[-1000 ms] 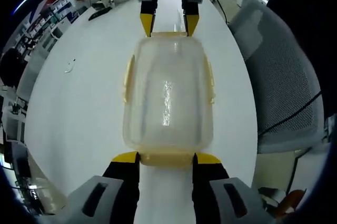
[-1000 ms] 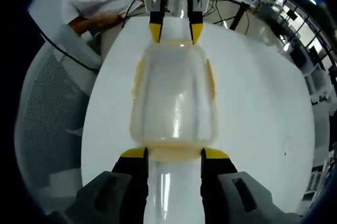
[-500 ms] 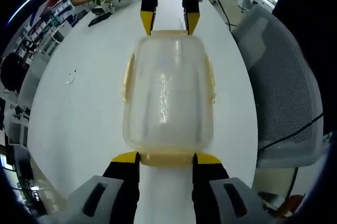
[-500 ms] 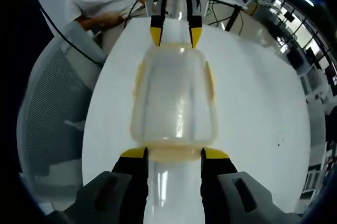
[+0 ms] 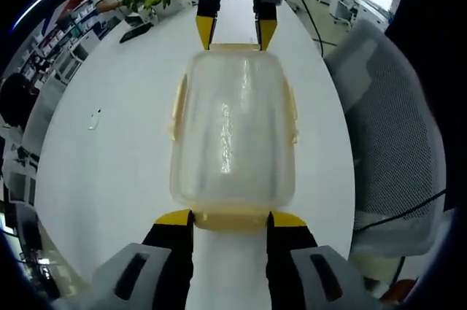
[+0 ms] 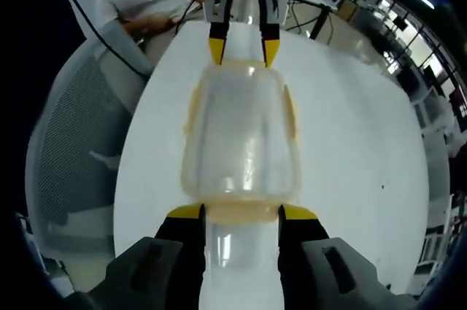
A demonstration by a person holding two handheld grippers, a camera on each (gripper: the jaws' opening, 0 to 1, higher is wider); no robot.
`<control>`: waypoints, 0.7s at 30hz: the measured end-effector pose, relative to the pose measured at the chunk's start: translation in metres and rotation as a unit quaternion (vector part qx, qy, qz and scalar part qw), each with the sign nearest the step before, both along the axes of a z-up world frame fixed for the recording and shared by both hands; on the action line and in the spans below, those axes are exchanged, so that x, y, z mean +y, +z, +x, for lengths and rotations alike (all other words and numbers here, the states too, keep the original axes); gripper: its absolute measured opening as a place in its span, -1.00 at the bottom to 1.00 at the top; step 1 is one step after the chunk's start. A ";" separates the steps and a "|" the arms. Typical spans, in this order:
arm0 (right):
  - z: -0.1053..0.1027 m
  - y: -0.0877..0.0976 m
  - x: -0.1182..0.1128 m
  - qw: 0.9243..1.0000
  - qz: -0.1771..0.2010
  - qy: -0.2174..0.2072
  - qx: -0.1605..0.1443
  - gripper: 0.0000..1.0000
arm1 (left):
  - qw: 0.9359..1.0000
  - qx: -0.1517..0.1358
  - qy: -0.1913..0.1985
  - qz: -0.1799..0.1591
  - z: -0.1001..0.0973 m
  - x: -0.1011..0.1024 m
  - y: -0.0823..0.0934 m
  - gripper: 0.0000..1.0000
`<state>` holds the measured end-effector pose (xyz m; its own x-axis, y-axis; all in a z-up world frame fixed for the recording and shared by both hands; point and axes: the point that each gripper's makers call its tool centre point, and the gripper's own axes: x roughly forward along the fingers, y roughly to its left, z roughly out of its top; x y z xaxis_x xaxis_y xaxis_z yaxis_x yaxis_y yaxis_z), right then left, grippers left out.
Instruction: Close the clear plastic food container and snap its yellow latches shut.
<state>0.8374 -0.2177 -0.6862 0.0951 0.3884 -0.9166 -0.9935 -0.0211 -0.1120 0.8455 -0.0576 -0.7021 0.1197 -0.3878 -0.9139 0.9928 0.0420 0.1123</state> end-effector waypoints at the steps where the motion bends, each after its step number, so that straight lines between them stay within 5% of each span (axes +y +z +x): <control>1: 0.000 0.000 -0.002 1.000 0.000 0.000 0.000 -0.30 | 1.000 0.000 0.000 -0.001 0.000 -0.002 0.000 -0.35; 21: 0.011 -0.005 -0.063 1.000 -0.011 -0.008 0.000 -0.29 | 1.000 -0.002 -0.011 -0.025 0.013 -0.063 -0.001 -0.35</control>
<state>0.8484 -0.2804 -0.6911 0.1003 0.3665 -0.9250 -0.9938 -0.0076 -0.1107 0.8587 -0.1209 -0.7026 0.1146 -0.4349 -0.8931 0.9931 0.0262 0.1147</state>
